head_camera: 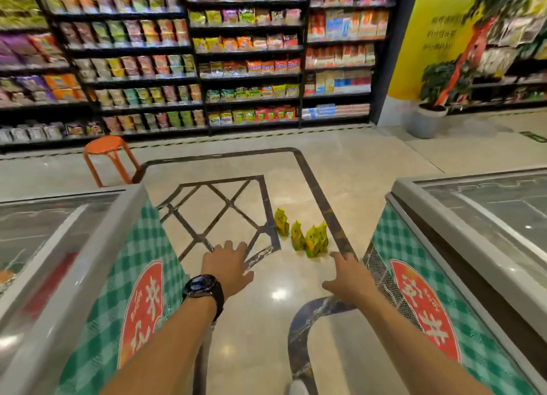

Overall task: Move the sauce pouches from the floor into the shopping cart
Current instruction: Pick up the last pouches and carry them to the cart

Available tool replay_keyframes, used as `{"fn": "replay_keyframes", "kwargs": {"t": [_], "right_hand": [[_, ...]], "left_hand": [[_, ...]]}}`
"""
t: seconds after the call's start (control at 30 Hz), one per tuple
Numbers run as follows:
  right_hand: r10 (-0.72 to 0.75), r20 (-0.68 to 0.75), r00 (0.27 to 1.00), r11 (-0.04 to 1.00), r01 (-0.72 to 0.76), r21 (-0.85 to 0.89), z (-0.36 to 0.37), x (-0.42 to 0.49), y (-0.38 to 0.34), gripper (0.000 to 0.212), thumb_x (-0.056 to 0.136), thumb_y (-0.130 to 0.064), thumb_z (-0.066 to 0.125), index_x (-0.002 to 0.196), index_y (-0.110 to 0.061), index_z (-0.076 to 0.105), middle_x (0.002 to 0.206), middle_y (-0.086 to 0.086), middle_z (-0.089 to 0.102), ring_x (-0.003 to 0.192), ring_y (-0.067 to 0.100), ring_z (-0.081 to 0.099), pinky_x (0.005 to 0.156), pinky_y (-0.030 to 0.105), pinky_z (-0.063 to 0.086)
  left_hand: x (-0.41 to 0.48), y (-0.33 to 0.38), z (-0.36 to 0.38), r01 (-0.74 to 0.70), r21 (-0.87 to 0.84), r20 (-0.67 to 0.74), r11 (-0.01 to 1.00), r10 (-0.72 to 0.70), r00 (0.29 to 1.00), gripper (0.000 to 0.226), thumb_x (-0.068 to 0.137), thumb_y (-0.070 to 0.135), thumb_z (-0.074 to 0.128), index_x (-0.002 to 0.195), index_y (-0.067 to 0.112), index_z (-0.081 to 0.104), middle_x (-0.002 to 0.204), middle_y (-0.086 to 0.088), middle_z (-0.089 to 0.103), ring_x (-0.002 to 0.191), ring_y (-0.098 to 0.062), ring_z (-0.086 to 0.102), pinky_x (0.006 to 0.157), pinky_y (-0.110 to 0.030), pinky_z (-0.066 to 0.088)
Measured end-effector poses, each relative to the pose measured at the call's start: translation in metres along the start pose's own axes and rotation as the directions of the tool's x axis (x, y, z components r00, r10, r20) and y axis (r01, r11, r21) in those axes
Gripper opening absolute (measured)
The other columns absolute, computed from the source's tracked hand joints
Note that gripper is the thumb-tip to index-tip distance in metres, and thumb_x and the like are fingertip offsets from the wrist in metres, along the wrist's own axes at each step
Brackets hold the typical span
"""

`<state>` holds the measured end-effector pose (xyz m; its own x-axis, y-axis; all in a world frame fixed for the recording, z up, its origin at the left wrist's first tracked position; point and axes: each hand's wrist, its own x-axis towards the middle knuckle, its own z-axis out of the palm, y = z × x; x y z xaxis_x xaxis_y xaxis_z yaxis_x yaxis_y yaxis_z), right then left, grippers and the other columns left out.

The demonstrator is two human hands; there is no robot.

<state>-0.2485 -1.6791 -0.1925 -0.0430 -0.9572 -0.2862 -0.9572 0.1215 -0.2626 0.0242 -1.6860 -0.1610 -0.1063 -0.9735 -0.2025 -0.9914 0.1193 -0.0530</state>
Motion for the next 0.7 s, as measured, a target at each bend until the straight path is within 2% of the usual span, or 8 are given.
{"fn": "replay_keyframes", "kwargs": {"t": [0.27, 0.5, 0.6, 0.7], "right_hand": [[0.028, 0.157, 0.987, 0.997, -0.04, 0.072, -0.015, 0.179, -0.008, 0.08, 0.081, -0.047, 0.064, 0.146, -0.018, 0.028, 0.143, 0.013, 0.038, 0.129, 0.034, 0.043, 0.097, 0.044, 0.047], [0.089, 0.19, 0.978, 0.989, -0.11, 0.103, -0.014, 0.319, -0.033, 0.079, 0.081, -0.044, 0.065, 0.145, -0.019, 0.028, 0.141, 0.011, 0.038, 0.129, 0.033, 0.043, 0.096, 0.044, 0.047], [0.154, 0.221, 0.963, 0.976, -0.183, 0.119, 0.001, 0.377, -0.044, 0.078, 0.078, -0.043, 0.067, 0.143, -0.021, 0.03, 0.139, 0.01, 0.039, 0.124, 0.033, 0.047, 0.092, 0.044, 0.05], [0.253, 0.262, 0.931, 0.946, -0.295, 0.137, 0.017, 0.432, -0.055, 0.085, 0.077, -0.046, 0.068, 0.146, -0.018, 0.027, 0.141, 0.011, 0.039, 0.125, 0.032, 0.047, 0.093, 0.043, 0.05]], "left_hand": [[0.174, -0.006, -0.027, 0.004, -0.037, 0.091, 0.999, -0.001, 0.996, 0.065, 0.093, 0.059, 0.051, 0.146, 0.024, 0.034, 0.137, -0.008, 0.049, 0.124, -0.03, 0.052, 0.09, -0.042, 0.05], [0.327, -0.044, -0.012, -0.055, 0.023, 0.168, 0.998, 0.05, 0.984, 0.064, 0.094, 0.063, 0.045, 0.143, 0.023, 0.035, 0.133, -0.008, 0.051, 0.118, -0.03, 0.055, 0.087, -0.041, 0.05], [0.405, -0.065, 0.005, -0.109, 0.034, 0.186, 0.993, 0.101, 0.977, 0.069, 0.094, 0.064, 0.043, 0.147, 0.022, 0.032, 0.133, -0.009, 0.051, 0.117, -0.03, 0.056, 0.085, -0.039, 0.049], [0.481, -0.083, 0.022, -0.166, 0.029, 0.243, 0.986, 0.154, 0.958, 0.069, 0.093, 0.061, 0.047, 0.148, 0.023, 0.031, 0.129, -0.009, 0.052, 0.114, -0.029, 0.056, 0.081, -0.038, 0.047]]}}
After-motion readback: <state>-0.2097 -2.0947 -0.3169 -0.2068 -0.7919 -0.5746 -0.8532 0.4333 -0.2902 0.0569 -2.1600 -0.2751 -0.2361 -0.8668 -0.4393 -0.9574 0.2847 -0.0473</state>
